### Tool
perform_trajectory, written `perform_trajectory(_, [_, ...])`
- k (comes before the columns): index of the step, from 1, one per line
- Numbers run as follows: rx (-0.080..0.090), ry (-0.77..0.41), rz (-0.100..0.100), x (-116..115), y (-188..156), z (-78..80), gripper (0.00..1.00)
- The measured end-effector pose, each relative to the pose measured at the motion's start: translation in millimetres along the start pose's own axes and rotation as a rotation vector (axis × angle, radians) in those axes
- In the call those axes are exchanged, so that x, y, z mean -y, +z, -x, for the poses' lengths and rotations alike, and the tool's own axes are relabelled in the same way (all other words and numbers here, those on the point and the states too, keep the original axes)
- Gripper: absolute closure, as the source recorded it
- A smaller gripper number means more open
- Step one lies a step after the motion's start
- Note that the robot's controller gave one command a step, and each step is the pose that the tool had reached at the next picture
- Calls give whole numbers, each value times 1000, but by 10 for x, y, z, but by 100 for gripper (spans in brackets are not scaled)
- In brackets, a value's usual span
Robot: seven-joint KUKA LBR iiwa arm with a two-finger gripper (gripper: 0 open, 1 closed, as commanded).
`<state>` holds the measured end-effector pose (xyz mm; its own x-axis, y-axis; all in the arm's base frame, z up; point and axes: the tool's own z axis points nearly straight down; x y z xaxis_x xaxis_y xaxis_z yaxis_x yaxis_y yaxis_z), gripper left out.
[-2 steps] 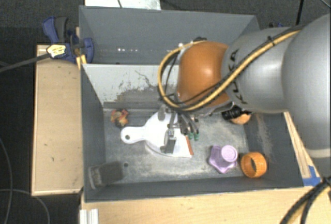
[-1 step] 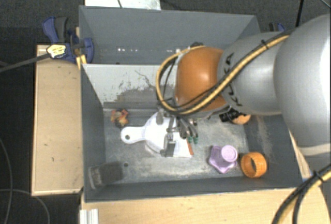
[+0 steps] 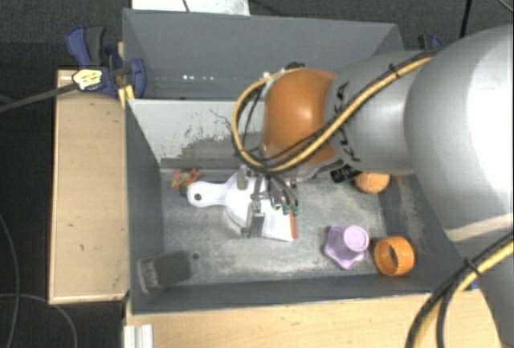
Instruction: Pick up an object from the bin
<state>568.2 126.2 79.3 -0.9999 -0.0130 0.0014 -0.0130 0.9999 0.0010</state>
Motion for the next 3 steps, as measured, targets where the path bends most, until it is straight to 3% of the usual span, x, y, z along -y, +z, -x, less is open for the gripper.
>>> perform_trajectory(1, [-9, 34, -5, -322, 72, 100, 0])
perform_trajectory(2, [3, -450, -1, -36, 88, 203, 100])
perform_trajectory(3, [3, -449, 0, -38, 88, 202, 100])
